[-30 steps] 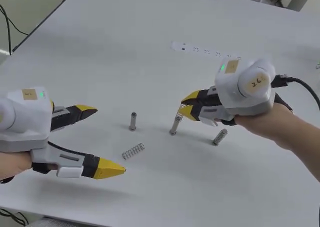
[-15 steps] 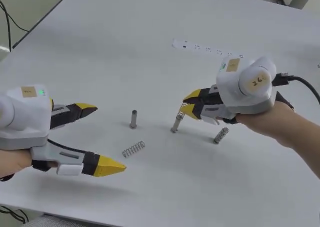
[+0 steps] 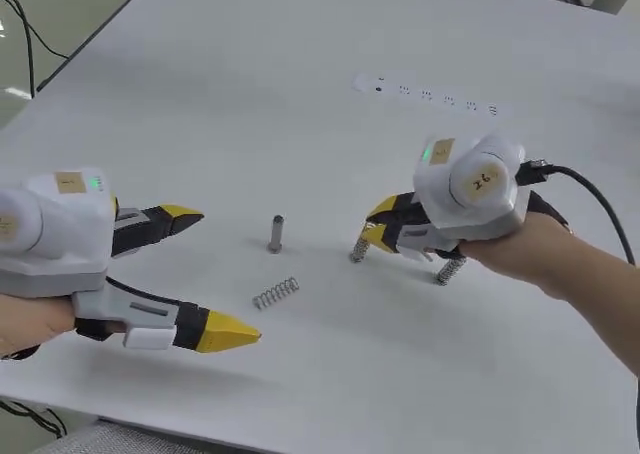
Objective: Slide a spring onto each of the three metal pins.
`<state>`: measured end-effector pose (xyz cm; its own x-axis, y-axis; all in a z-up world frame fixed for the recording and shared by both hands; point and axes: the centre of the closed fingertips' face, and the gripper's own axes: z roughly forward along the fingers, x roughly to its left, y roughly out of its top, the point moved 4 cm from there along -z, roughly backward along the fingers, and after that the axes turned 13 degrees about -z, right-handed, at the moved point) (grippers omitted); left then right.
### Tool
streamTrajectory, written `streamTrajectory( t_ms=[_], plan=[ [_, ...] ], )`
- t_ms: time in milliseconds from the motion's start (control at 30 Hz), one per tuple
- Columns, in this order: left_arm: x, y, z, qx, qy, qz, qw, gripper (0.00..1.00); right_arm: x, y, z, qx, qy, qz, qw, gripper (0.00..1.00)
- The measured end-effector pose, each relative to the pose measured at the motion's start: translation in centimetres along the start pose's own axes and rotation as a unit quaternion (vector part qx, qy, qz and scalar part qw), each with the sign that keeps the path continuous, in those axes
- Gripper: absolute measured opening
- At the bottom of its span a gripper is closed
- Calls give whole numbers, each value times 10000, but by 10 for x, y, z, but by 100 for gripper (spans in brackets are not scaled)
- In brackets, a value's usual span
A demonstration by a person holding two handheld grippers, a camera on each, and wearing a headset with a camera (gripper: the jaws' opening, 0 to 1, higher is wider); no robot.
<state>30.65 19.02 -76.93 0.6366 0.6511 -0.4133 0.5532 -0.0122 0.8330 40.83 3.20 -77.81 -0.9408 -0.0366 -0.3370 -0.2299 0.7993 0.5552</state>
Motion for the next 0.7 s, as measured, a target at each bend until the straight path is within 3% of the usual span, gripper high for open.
streamTrajectory(
  t_ms=[300,700],
  plan=[
    [1,-3,-2,8,38,-27,10000,97,10,-11,4,95,104,55,9999,8],
    [-1,-2,0,10,10,-27,10000,97,9,-12,5,54,103,340,9994,9]
  ],
)
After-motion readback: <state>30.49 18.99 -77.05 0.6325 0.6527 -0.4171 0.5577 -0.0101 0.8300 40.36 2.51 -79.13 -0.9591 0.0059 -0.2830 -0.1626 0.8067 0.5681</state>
